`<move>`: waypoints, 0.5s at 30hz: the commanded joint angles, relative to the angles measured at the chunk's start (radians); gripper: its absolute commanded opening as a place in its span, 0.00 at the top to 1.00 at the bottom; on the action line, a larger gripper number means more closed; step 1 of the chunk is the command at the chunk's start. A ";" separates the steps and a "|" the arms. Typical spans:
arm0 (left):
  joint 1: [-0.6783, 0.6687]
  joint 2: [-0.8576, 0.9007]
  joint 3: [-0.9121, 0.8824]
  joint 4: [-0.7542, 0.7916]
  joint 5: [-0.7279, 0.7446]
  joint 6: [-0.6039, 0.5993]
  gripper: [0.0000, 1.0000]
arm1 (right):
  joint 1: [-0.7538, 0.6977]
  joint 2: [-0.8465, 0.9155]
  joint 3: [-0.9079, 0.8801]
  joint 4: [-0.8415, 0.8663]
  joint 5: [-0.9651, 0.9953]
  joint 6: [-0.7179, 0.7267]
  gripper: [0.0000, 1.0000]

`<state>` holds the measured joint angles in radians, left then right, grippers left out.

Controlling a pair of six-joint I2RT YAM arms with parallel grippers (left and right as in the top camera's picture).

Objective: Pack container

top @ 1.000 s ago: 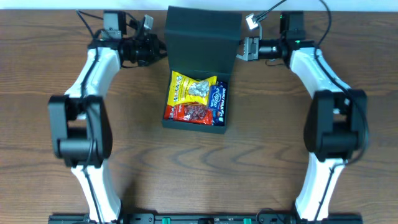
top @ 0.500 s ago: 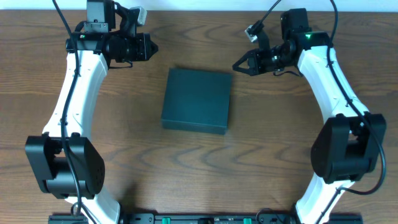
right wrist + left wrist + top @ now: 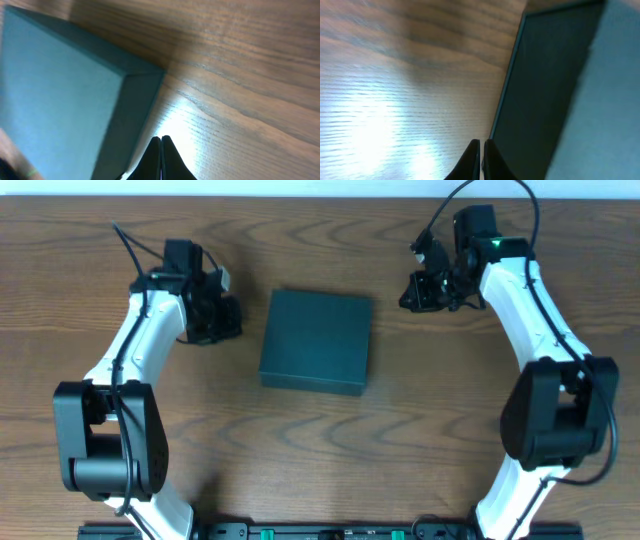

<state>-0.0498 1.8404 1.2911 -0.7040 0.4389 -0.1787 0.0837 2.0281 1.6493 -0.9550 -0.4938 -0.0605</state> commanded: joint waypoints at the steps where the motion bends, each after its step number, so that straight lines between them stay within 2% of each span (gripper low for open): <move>1: -0.031 -0.008 -0.069 0.041 0.057 -0.094 0.94 | 0.018 0.053 -0.010 0.007 -0.015 0.015 0.99; 9: -0.137 -0.008 -0.090 0.137 0.036 -0.145 0.94 | 0.023 0.065 -0.010 0.053 -0.014 0.015 0.99; 15: -0.146 -0.008 -0.090 0.140 -0.001 -0.163 0.94 | 0.011 0.065 -0.010 0.041 -0.011 0.014 0.99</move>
<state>-0.1928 1.8400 1.2007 -0.5671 0.4526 -0.3218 0.1009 2.0956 1.6386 -0.9112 -0.4969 -0.0547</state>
